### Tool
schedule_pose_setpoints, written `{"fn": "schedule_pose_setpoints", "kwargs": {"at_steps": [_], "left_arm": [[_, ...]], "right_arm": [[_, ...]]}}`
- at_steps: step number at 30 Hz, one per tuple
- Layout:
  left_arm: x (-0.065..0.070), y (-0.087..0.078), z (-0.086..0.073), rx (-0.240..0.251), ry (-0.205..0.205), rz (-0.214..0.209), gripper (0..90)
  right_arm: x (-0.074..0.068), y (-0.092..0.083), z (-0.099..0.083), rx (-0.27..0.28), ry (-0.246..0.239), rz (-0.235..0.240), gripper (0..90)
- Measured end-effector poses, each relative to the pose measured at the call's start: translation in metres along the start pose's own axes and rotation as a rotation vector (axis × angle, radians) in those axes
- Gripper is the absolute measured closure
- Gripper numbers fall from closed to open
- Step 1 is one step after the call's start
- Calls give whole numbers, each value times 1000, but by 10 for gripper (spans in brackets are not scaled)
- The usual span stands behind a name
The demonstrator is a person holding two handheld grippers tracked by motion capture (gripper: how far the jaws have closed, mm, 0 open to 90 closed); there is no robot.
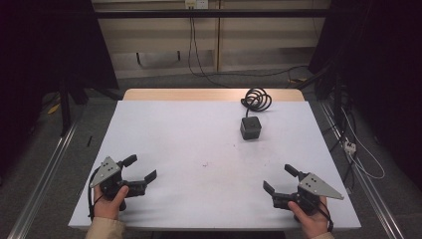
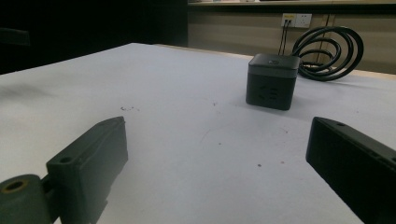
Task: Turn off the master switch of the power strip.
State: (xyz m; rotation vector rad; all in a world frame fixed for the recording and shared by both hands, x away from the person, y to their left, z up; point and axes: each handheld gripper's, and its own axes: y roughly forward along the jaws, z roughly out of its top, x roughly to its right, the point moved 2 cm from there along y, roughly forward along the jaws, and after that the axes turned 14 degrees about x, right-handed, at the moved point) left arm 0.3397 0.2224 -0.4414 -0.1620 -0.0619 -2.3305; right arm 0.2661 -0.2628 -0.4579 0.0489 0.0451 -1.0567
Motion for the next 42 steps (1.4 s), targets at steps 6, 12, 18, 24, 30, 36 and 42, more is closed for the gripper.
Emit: {"fn": "schedule_pose_setpoints", "kwargs": {"at_steps": [6,12,18,24,30,36,42], "left_arm": [[0,-1,0,-3,1,-3,47],[-1,-2,0,3,0,3,48],[0,0,0,0,2,1,47],[0,0,0,-2,4,2,47],[0,-1,0,0,4,1,48],[0,0,-1,-1,3,-1,47],[0,-1,-1,1,-3,0,47]], "right_arm": [[-1,3,1,2,2,-1,53],[1,7,1,3,-1,-4,57],[6,17,4,5,-8,-19,65],[12,25,6,-5,-3,-51,70],[16,33,8,-14,-19,-63,72],[18,39,9,-18,-17,-74,73],[21,49,10,-36,-20,-76,73]]}}
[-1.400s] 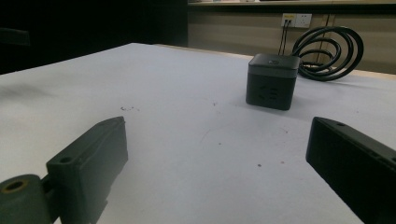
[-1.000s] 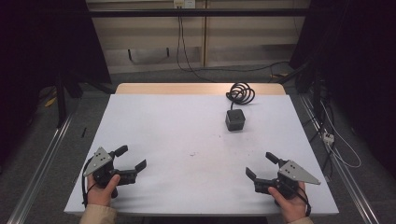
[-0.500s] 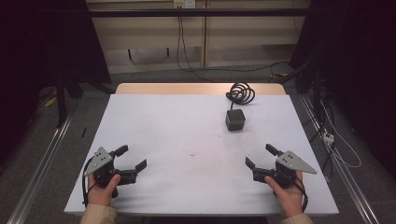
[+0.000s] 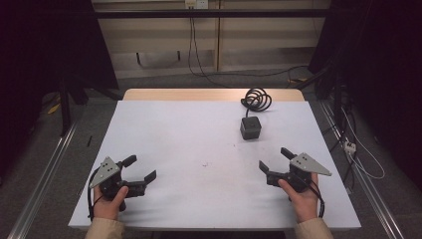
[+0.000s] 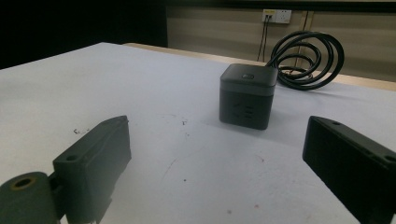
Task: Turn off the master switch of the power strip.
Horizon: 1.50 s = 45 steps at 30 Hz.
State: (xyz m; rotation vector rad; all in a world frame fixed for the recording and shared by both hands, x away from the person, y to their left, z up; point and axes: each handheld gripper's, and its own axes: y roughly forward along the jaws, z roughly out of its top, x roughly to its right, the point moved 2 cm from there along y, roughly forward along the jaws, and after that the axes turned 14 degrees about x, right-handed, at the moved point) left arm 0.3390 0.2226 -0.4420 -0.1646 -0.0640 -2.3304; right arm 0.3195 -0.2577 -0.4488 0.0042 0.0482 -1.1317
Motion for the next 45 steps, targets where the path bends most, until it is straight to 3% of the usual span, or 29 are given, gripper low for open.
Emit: {"fn": "schedule_pose_setpoints", "kwargs": {"at_steps": [15,45], "left_arm": [[1,0,0,1,-2,-2,48],[1,0,0,1,-4,-5,48]], "right_arm": [[9,21,3,-29,8,-45,81],[13,48,11,-50,-6,-63,111]]}}
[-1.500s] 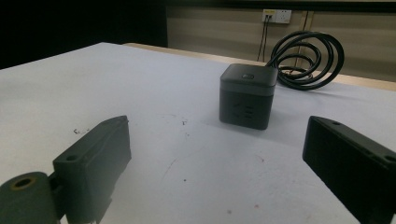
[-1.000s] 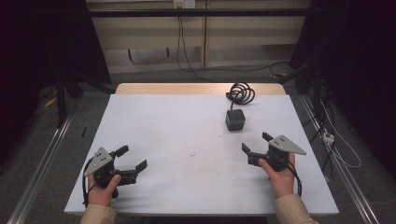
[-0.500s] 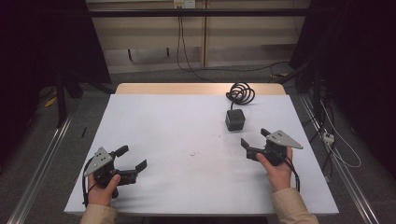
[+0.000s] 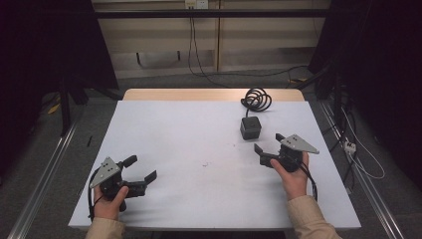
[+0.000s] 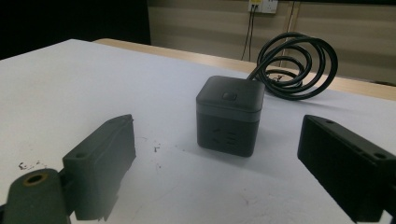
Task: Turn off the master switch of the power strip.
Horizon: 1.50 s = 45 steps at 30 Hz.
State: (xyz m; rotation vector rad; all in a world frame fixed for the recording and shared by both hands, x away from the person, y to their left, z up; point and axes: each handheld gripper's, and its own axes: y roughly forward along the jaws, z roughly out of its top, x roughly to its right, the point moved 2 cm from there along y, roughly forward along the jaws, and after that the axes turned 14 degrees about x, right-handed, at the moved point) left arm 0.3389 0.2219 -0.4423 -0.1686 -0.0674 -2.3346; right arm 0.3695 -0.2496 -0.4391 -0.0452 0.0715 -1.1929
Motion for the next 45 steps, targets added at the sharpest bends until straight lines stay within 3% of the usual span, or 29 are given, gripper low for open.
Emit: {"fn": "schedule_pose_setpoints", "kwargs": {"at_steps": [29,45], "left_arm": [[0,0,0,2,0,1,48],[0,0,1,5,-2,4,48]], "right_arm": [[3,18,7,-11,-12,-8,133],[7,26,9,-17,-16,-21,214]]}}
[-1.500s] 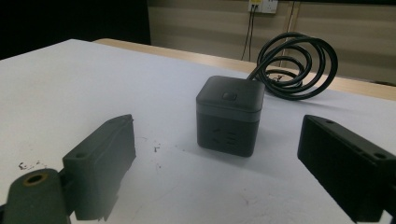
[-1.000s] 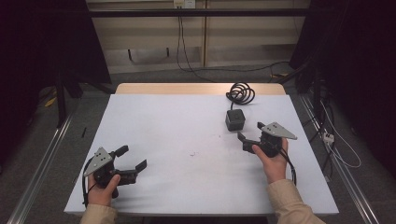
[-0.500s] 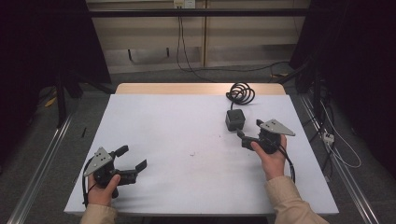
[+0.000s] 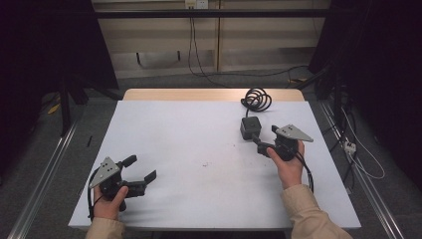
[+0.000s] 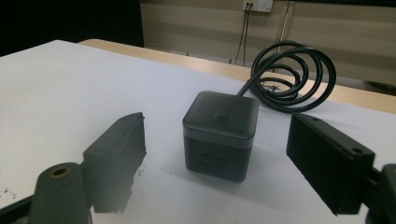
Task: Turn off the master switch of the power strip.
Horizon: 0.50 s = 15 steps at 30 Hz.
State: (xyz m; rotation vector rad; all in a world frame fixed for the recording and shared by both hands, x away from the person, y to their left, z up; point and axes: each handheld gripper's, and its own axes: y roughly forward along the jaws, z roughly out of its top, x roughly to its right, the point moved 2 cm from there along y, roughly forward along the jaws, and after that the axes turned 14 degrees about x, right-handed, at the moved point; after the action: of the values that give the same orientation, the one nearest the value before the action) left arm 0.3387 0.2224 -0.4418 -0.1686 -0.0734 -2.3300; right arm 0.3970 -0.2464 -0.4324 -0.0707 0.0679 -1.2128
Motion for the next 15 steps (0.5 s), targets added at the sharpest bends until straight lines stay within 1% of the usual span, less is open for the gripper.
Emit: {"fn": "schedule_pose_setpoints", "kwargs": {"at_steps": [5,7,10,15], "left_arm": [[0,0,0,0,1,1,47],[0,0,0,1,0,1,48],[0,0,0,1,3,2,47],[0,0,0,1,2,4,48]], "right_arm": [[3,1,-1,-3,14,-10,261],[3,1,0,-3,17,-10,268],[4,3,2,0,22,-5,305],[4,5,3,-5,31,-4,327]]}}
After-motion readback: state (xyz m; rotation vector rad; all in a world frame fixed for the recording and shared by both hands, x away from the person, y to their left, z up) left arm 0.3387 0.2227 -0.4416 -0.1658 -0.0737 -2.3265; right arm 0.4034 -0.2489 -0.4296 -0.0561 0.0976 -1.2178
